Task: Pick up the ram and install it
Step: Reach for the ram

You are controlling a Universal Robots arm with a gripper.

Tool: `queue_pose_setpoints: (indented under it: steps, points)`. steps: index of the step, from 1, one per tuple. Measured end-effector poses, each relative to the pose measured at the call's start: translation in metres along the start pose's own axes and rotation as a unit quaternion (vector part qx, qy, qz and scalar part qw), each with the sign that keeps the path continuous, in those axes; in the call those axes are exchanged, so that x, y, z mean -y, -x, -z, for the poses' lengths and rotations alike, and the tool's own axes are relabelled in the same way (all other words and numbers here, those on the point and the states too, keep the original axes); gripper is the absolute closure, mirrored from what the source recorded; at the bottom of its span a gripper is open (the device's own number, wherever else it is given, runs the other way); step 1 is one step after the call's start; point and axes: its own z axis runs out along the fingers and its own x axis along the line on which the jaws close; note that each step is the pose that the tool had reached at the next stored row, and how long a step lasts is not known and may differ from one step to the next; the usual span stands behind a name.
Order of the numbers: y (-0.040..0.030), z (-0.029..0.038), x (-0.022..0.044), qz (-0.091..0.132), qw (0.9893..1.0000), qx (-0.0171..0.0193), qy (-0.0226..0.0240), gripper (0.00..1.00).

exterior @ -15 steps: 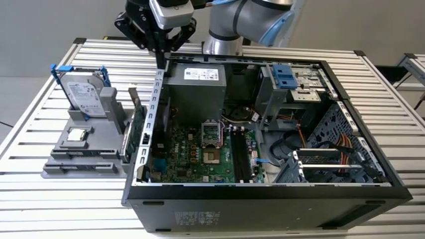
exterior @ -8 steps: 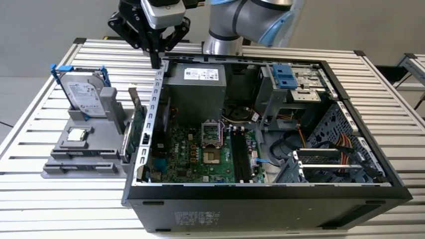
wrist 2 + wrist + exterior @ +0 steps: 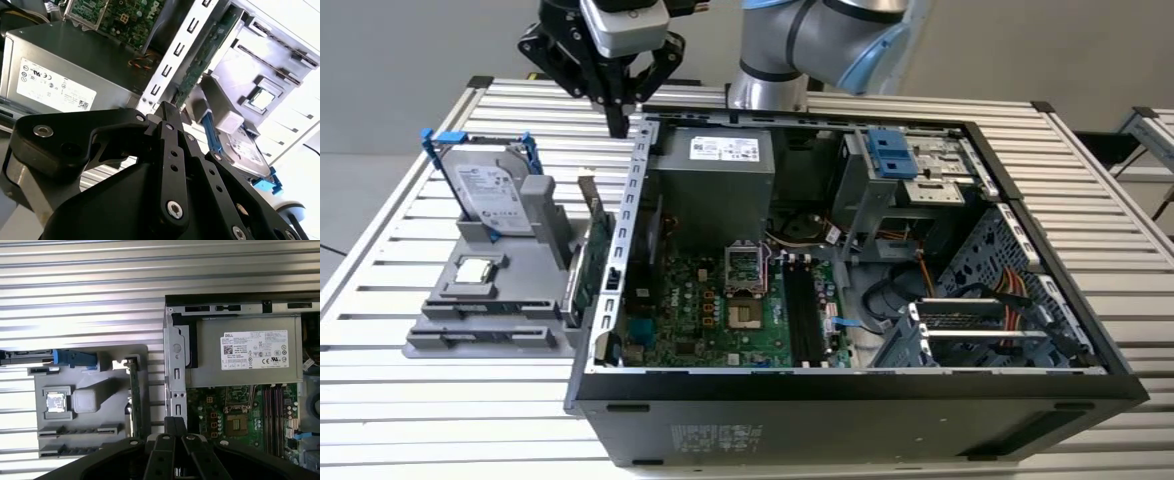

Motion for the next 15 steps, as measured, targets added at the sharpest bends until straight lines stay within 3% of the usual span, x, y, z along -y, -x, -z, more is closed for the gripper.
queue_pose_setpoints:
  steps: [15]
  points:
    - [-0.0207, 0.0003, 0.0014, 0.002, 1.0000, -0.0001, 0.0000, 1.00]
